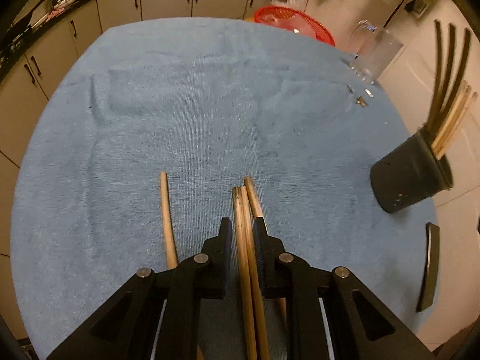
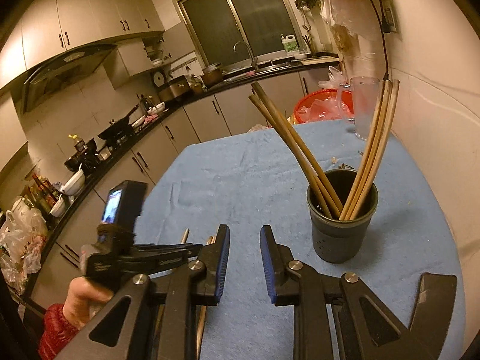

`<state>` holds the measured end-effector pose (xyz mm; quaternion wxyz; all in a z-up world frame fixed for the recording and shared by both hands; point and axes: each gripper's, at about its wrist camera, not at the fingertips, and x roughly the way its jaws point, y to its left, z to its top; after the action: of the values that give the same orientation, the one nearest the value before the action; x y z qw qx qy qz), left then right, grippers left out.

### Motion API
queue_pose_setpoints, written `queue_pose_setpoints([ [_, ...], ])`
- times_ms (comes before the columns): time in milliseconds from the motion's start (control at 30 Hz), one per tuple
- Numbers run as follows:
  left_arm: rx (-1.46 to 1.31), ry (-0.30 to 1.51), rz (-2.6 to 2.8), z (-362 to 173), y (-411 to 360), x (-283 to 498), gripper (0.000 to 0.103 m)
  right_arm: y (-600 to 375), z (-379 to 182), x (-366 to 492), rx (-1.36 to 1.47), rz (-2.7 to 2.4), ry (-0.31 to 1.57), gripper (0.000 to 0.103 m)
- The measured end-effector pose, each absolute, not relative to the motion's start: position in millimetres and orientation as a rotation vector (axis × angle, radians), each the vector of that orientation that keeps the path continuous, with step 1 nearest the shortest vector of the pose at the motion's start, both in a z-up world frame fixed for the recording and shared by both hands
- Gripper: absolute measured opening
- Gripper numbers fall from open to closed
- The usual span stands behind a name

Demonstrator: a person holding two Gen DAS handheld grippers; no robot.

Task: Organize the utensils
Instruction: 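Move both grippers back to the remaining chopsticks on the towel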

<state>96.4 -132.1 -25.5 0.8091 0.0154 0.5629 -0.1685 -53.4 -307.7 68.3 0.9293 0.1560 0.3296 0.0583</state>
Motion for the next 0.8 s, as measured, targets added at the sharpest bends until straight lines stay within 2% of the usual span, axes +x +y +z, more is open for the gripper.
queue_pose_setpoints([
  [200, 0.083, 1.194, -0.306, -30, -135, 103, 0.012, -306, 66, -50, 0.327, 0.123, 0.688, 0.023],
  [233, 0.091, 1.205, -0.287, -33, -132, 104, 0.009, -305, 66, -50, 0.326, 0.125, 0.690, 0.023],
  [500, 0.082, 1.192, -0.277, -32, -126, 112, 0.008, -297, 58, -38, 0.317, 0.139, 0.719, 0.023],
  [800, -0.082, 1.124, -0.288, -6, -87, 106, 0.007, -274, 31, -12, 0.286, 0.176, 0.849, 0.023],
])
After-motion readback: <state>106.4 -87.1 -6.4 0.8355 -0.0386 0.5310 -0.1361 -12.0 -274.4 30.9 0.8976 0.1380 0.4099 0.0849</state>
